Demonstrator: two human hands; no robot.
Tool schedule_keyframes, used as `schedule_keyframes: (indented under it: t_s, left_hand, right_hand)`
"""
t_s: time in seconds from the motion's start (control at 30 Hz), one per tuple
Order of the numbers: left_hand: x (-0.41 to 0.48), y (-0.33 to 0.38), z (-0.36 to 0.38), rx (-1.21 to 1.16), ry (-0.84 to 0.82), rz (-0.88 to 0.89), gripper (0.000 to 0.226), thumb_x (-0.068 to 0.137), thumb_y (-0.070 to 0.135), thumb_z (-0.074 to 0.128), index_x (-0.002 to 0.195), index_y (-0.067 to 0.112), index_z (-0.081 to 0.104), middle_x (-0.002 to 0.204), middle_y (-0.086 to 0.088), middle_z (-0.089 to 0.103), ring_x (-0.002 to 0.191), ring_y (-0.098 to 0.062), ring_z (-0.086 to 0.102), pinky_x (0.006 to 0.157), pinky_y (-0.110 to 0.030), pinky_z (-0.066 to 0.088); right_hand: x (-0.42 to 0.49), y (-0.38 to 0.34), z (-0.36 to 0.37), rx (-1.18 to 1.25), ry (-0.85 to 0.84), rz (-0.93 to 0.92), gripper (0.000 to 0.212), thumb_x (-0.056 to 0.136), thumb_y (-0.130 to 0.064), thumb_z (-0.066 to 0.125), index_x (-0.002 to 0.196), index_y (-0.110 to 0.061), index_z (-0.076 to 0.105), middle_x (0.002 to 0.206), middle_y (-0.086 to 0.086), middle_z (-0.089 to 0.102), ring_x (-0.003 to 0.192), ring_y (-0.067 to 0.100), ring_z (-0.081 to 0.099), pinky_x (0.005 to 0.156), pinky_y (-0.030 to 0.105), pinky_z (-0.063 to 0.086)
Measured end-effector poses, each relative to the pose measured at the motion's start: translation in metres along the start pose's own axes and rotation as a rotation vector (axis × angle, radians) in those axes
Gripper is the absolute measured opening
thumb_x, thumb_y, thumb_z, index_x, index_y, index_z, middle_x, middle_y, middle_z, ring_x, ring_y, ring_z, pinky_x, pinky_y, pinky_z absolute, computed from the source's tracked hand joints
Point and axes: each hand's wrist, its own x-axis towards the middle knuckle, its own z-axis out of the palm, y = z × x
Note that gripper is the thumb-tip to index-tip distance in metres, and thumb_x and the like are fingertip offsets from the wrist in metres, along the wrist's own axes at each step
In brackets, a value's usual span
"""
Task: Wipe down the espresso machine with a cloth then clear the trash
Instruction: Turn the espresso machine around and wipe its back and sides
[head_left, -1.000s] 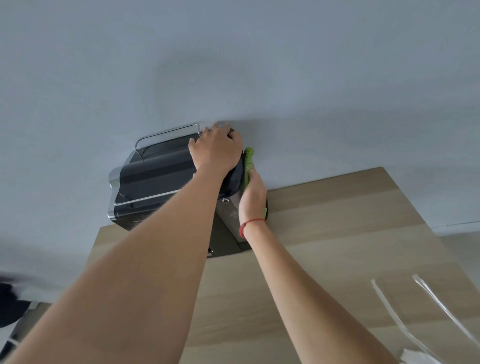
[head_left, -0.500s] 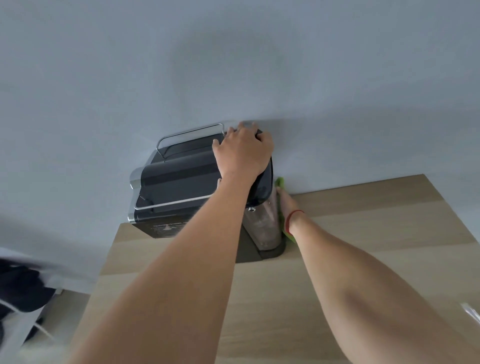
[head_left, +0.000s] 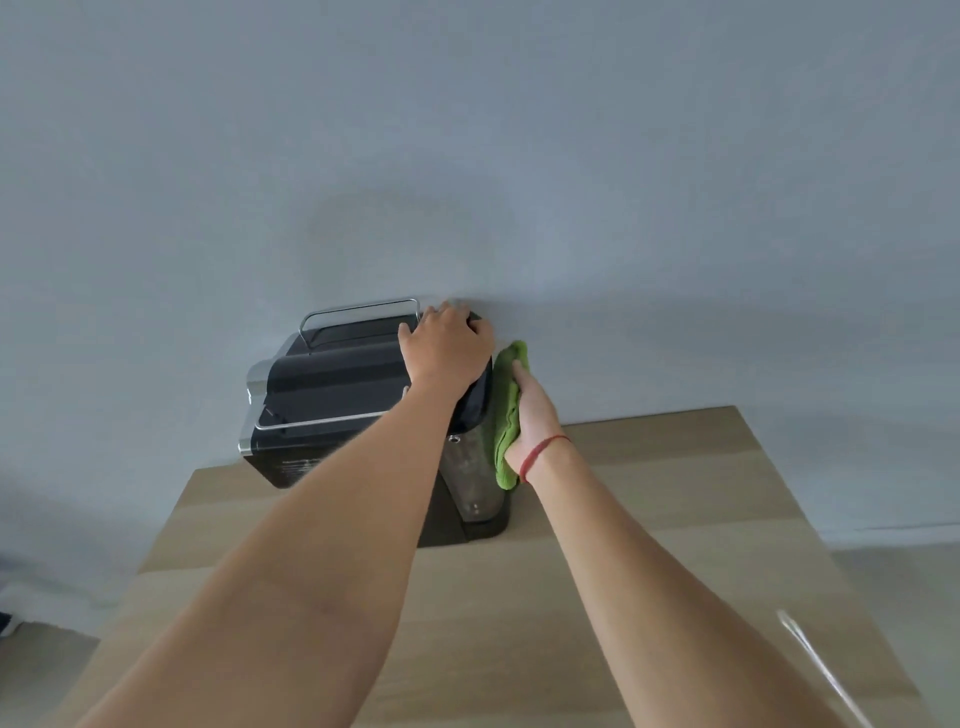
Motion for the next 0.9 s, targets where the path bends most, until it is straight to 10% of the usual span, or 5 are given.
schedule_keyframes:
  t_s: [0.4, 0.53, 0.6, 0.7, 0.9]
  left_hand:
    - [-0.054, 0.039, -0.057, -0.565, 0.089, -0.237, 0.060, 0.097, 0.055, 0.029, 0.057, 0.013, 0.047, 0.079, -0.012, 0.058, 0.084, -0.035, 0.060, 0.073, -0.039, 0.047]
    - [-0.075, 0.019, -0.079, -1.062, -0.122, -0.538, 0.064, 0.086, 0.069, 0.042, 0.094, 0.008, 0.058, 0.102, -0.011, 0.061, 0.096, -0.029, 0.061, 0.090, -0.039, 0.050]
    - [-0.093, 0.000, -0.088, -1.196, -0.165, -0.550, 0.055, 0.083, 0.065, 0.052, 0.083, 0.011, 0.053, 0.089, -0.007, 0.058, 0.081, -0.022, 0.058, 0.076, -0.032, 0.049]
    - [-0.126, -0.039, -0.089, -1.120, -0.136, -0.514, 0.044, 0.084, 0.054, 0.061, 0.083, 0.010, 0.060, 0.082, -0.005, 0.059, 0.072, -0.017, 0.057, 0.062, -0.026, 0.046]
    - [-0.205, -0.128, -0.042, -1.036, -0.182, -0.594, 0.041, 0.086, 0.026, 0.068, 0.125, 0.020, 0.057, 0.117, 0.002, 0.060, 0.103, -0.020, 0.060, 0.093, -0.035, 0.051]
  right_hand:
    - [-0.093, -0.077, 0.011, 0.370, -0.202, -0.246, 0.041, 0.093, -0.038, 0.049, 0.106, -0.005, 0.068, 0.107, 0.019, 0.068, 0.105, 0.035, 0.063, 0.099, 0.047, 0.047]
    - [-0.120, -0.055, 0.035, 0.328, -0.241, -0.300, 0.044, 0.092, -0.042, 0.052, 0.115, -0.007, 0.065, 0.109, 0.017, 0.067, 0.102, 0.033, 0.064, 0.094, 0.045, 0.050]
    - [-0.132, -0.036, 0.046, 0.272, -0.236, -0.292, 0.042, 0.092, -0.042, 0.053, 0.114, -0.008, 0.065, 0.107, 0.015, 0.068, 0.100, 0.032, 0.064, 0.093, 0.046, 0.050]
    - [-0.145, 0.004, 0.051, 0.105, -0.181, -0.212, 0.041, 0.092, -0.039, 0.056, 0.118, -0.009, 0.065, 0.112, 0.014, 0.069, 0.106, 0.033, 0.064, 0.099, 0.050, 0.047]
    - [-0.148, 0.110, 0.001, -0.389, 0.127, -0.092, 0.010, 0.089, -0.012, 0.065, 0.099, -0.011, 0.065, 0.113, 0.012, 0.067, 0.103, 0.028, 0.064, 0.094, 0.044, 0.052]
